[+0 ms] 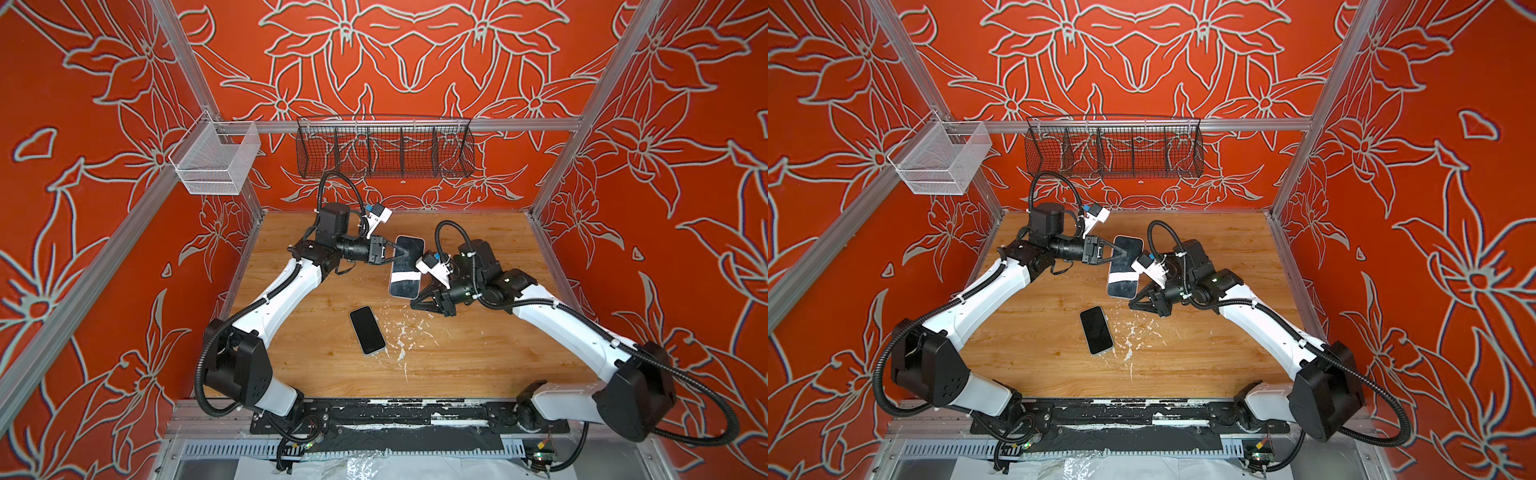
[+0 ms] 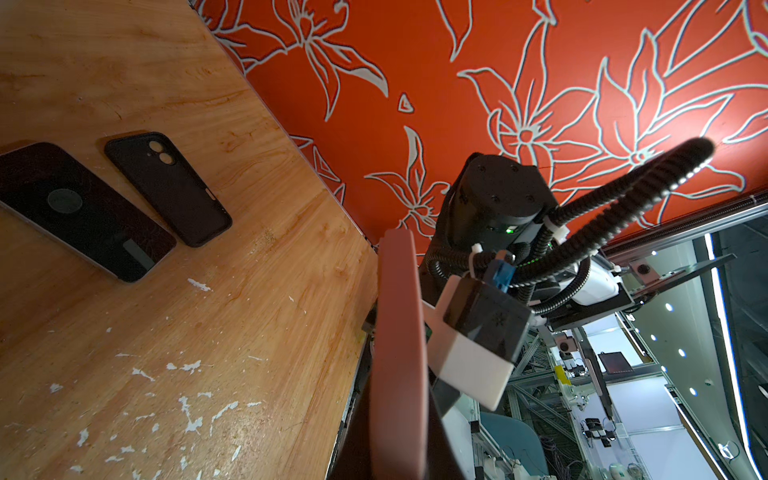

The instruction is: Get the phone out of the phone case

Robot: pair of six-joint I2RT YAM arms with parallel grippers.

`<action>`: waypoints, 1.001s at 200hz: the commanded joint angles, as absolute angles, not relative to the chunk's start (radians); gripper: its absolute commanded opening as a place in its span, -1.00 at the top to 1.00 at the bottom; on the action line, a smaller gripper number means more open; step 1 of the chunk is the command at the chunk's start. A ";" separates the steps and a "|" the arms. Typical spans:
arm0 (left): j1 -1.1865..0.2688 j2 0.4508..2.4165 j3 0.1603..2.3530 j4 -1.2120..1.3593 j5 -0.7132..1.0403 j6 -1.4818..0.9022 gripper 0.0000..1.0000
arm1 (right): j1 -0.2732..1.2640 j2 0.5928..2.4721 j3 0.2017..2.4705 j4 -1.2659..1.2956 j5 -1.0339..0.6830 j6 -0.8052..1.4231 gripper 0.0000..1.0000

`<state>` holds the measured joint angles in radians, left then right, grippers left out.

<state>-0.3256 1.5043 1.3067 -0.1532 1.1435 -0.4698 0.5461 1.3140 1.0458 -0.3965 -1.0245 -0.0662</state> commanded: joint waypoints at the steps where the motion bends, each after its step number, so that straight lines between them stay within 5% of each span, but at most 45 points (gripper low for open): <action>1: -0.328 1.481 1.302 -0.118 1.174 -0.467 1.00 | 0.554 1.286 1.036 -0.359 -1.081 -0.083 0.49; 200: -0.328 1.451 1.276 -0.114 1.176 -0.471 1.00 | 0.553 1.277 1.046 -0.298 -1.098 -0.028 0.77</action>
<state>-0.3229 1.4727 1.2915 -0.1310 1.1610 -0.4717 0.5461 1.3010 1.0428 -0.3653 -1.0668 -0.0151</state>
